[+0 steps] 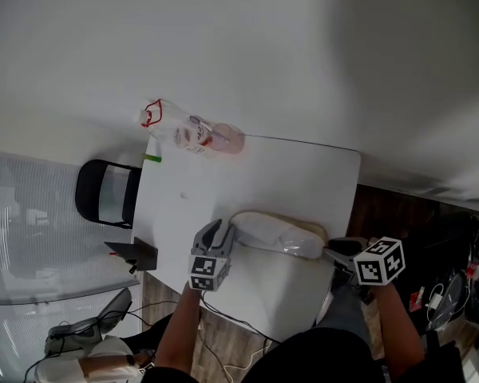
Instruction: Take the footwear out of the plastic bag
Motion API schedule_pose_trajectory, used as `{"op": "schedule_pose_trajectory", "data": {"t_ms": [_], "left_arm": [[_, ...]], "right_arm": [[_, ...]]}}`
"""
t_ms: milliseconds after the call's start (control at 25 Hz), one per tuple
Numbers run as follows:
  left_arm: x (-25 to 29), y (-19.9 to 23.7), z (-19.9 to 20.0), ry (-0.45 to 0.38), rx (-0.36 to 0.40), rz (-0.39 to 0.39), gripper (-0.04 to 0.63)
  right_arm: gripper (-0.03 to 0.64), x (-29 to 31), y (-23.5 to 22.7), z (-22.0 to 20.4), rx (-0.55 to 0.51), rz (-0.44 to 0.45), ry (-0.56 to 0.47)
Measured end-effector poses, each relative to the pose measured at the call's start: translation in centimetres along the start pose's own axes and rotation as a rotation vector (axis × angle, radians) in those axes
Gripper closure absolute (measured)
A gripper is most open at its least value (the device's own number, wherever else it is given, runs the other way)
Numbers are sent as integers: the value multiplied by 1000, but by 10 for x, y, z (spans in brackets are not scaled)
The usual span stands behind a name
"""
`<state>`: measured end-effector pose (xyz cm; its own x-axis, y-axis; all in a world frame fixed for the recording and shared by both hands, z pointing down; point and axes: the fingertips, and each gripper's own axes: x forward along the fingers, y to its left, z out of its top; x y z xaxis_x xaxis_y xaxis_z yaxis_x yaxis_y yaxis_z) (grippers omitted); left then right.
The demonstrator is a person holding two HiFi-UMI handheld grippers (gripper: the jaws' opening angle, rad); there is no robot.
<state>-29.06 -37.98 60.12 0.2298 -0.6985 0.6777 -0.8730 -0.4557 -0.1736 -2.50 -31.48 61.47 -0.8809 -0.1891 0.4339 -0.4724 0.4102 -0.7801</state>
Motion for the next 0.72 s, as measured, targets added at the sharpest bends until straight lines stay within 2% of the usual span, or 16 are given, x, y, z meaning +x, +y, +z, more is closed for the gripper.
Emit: {"op": "schedule_pose_trajectory", "data": {"t_ms": [80, 120, 240, 320, 520, 640, 720], "left_arm": [[0, 6, 0, 14, -110, -79, 437], [-1, 6, 1, 32, -136, -130, 423], [-3, -6, -11, 130, -170, -307, 419], [-2, -6, -16, 179, -209, -383, 406], [-16, -19, -33, 305, -376, -597, 377], [-23, -32, -38, 332, -440, -695, 356], [-29, -37, -44, 353, -443, -748, 317]], "right_arm": [[506, 0, 2, 4, -7, 15, -14], [506, -1, 2, 6, -19, 13, -15], [506, -2, 2, 4, -63, -1, 2], [506, -1, 5, 5, -89, 4, 16], [506, 0, 8, -1, -135, -18, 65], [506, 1, 4, -1, -165, -39, 94], [506, 0, 0, 0, -154, -42, 90]]}}
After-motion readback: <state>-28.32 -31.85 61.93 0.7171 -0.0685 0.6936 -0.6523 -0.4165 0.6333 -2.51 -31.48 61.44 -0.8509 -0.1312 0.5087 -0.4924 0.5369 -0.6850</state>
